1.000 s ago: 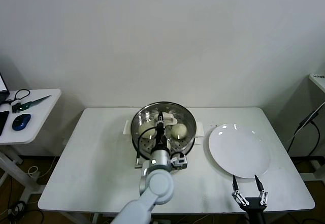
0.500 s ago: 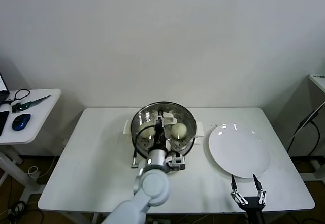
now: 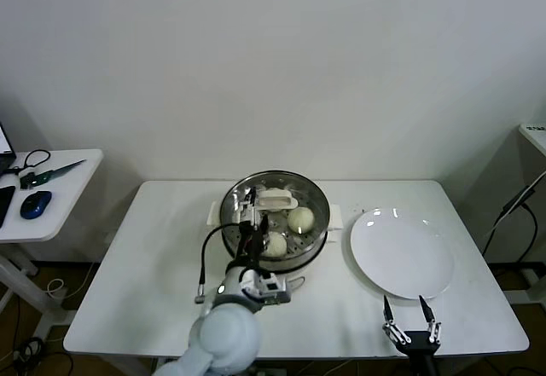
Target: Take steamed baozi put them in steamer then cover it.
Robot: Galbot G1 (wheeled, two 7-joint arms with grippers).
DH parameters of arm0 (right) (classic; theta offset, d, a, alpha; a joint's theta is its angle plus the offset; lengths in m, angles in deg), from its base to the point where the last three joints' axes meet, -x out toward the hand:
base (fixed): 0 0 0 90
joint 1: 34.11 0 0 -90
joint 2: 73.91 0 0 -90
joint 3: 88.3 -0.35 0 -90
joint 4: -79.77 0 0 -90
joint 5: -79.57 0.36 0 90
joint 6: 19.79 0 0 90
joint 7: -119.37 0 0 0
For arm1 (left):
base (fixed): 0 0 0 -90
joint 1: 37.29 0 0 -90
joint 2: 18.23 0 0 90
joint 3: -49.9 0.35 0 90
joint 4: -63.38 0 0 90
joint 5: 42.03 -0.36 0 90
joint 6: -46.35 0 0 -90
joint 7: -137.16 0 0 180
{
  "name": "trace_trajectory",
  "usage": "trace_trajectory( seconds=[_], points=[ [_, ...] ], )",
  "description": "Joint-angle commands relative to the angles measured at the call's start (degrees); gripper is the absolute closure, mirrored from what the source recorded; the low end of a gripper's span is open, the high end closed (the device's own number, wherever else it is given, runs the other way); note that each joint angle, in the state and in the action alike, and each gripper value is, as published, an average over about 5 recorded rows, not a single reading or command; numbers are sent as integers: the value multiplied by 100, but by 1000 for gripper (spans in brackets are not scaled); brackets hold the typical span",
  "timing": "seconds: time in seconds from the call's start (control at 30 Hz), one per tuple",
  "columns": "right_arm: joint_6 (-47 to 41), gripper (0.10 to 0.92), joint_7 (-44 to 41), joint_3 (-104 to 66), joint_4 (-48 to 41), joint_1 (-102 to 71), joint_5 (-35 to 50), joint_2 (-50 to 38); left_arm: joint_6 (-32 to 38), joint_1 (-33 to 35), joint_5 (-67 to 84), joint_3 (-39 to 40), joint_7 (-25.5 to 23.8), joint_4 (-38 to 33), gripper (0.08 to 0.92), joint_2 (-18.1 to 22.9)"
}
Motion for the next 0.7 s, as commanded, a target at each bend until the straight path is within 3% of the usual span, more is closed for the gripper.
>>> trace_trajectory(
  seconds=[0.03, 0.2, 0.43, 0.57, 0.7],
  points=[
    [7, 203, 106, 83, 377, -61, -14, -77, -78, 66, 347, 156, -149, -326, 178, -339],
    [84, 203, 37, 125, 394, -25, -184, -75, 364, 620, 966, -410, 369, -520, 177, -290],
    [201, 203, 34, 131, 233, 66, -229, -123, 1508, 1463, 4411, -2762, 1534, -960, 177, 26],
    [205, 203, 55, 154, 99, 154, -253, -138, 2457, 2072, 6563, -4327, 1681, -785, 177, 161],
    [139, 203, 128, 191, 10, 218, -285, -136, 3323, 2777, 8055, -5212, 1720, -370, 177, -54]
  ],
)
